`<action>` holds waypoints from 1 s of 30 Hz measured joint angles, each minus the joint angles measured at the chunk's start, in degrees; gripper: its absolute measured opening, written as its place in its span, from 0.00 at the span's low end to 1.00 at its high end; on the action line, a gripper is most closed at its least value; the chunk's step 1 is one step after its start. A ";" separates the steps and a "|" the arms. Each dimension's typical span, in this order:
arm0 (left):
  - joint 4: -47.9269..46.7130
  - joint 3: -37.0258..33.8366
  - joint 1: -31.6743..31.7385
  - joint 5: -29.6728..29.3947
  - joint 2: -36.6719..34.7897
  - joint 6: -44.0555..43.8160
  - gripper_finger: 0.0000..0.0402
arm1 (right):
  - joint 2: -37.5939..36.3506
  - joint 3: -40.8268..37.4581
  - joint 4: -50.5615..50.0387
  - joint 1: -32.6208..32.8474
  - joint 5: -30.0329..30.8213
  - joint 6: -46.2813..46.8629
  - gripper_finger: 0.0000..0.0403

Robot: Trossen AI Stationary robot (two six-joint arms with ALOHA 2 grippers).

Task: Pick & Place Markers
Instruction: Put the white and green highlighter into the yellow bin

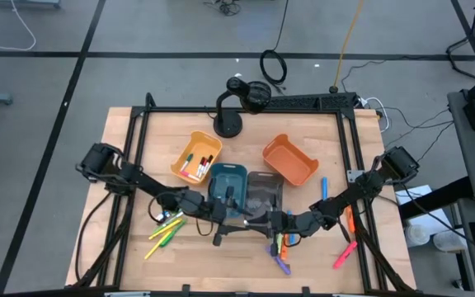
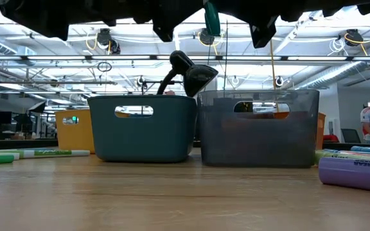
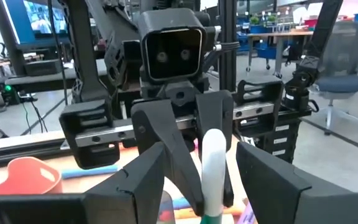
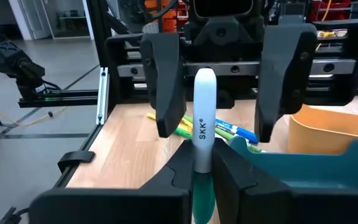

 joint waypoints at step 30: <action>-7.95 -0.11 -0.33 -3.81 -7.23 1.58 0.09 | -0.09 0.11 -0.83 -0.13 1.05 3.62 0.21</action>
